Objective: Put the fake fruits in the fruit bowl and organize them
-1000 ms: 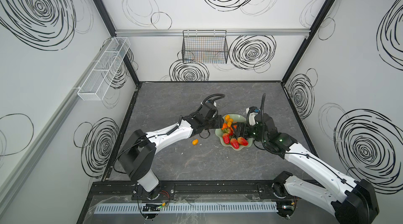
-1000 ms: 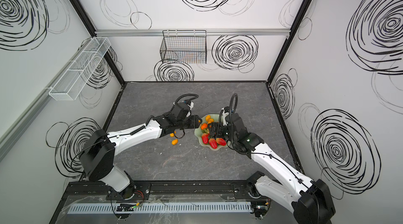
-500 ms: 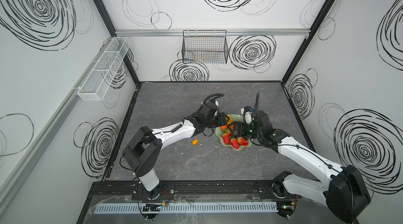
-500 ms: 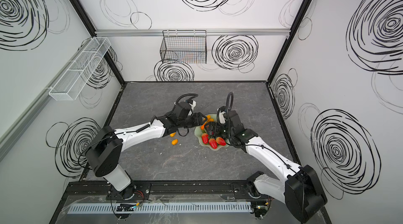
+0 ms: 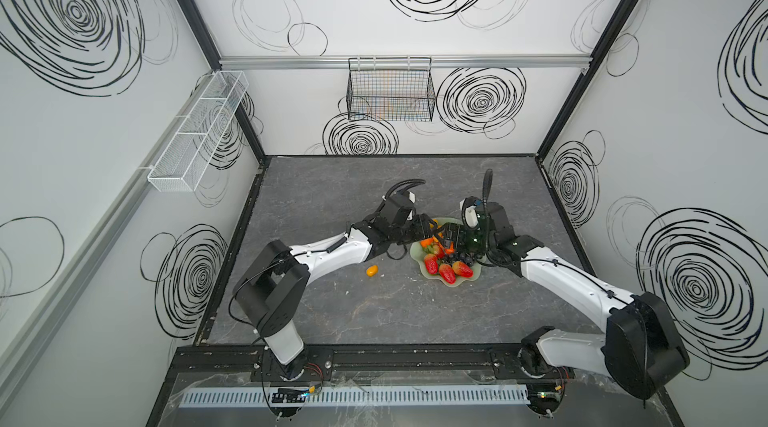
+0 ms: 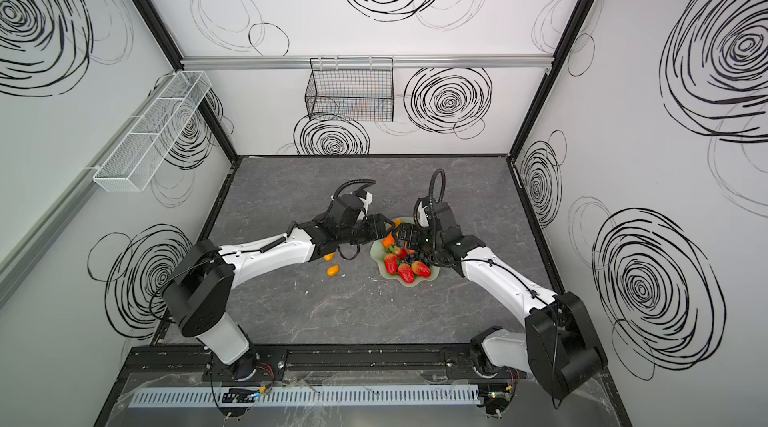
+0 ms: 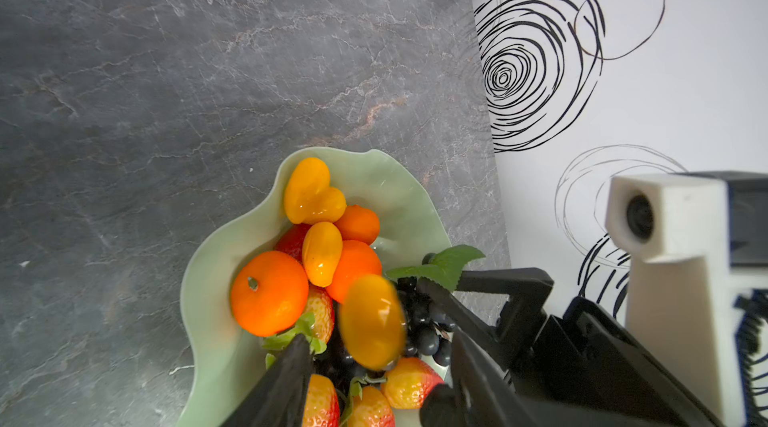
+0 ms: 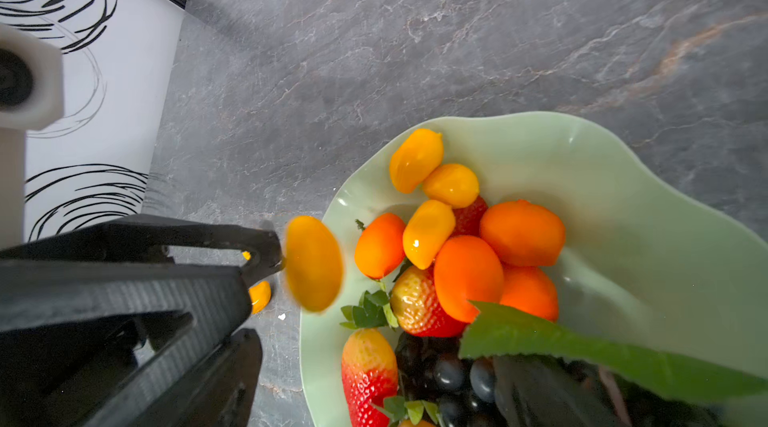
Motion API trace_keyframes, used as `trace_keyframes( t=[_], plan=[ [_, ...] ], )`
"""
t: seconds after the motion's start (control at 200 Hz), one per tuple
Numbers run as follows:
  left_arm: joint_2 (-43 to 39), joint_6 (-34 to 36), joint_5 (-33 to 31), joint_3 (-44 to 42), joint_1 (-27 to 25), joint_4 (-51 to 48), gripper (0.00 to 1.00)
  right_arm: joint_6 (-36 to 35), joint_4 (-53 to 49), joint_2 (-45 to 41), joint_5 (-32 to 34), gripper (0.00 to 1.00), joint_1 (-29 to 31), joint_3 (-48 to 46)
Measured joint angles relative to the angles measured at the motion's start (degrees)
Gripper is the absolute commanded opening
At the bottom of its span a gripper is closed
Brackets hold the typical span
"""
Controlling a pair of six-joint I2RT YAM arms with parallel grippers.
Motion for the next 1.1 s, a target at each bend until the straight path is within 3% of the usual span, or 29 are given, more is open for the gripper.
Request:
trace_keyframes(
  t=[0.3,0.51,0.805,1.101],
  plan=[
    [-0.17,0.96,0.17,-0.17,0.28,-0.96,0.58,0.31,-1.42,0.20,1.68,0.92,-0.48,0.74],
    [-3.96,7.50,-5.73,-0.90,0.79,-8.41,0.57,-2.71,-1.18,-6.54,0.15,0.92,0.66,0.74],
    [-17.00,12.72,-14.53,-11.52,4.04,-15.54,0.56,-6.95,-2.03,-9.86,2.73,0.92,10.01,0.85],
    [-26.73,15.26,-18.34,-23.34,12.85,-20.31,0.56,-9.62,-2.80,-7.87,5.70,0.92,19.10,2.73]
  ],
)
